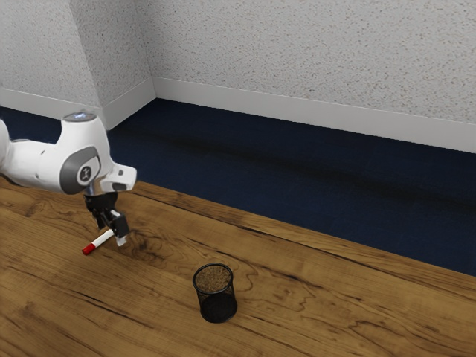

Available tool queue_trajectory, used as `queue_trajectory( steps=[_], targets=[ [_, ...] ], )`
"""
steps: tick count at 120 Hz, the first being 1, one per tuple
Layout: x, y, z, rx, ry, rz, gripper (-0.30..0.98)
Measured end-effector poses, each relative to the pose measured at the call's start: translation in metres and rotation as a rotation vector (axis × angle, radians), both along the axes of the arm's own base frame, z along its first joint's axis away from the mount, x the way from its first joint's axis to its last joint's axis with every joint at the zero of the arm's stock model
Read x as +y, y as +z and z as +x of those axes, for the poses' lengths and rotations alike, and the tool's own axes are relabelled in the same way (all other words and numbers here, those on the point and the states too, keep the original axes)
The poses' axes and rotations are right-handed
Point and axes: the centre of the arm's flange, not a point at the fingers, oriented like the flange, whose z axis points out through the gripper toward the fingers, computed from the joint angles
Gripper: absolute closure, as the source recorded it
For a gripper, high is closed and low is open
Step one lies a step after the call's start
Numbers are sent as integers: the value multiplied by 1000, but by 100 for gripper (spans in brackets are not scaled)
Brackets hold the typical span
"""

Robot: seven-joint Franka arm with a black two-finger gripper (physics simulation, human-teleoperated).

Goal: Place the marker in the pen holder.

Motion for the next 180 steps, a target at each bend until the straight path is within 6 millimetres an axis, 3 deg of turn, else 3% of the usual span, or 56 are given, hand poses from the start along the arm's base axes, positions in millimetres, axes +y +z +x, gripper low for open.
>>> queue_trajectory(
  steps=[29, 43, 77, 100, 159, 180],
  targets=[
    [7, -12, -7, -16, -44, 0, 2],
    [22, -23, 10, -26, -49, 4, 2],
    [35, -37, 48, -54, -82, 11, 2],
    [56, -47, 48, -48, -69, 6, 2],
    [67, -55, 54, -49, -87, -1, 3],
    [67, -55, 54, -50, -87, -8, 20]
  ],
)
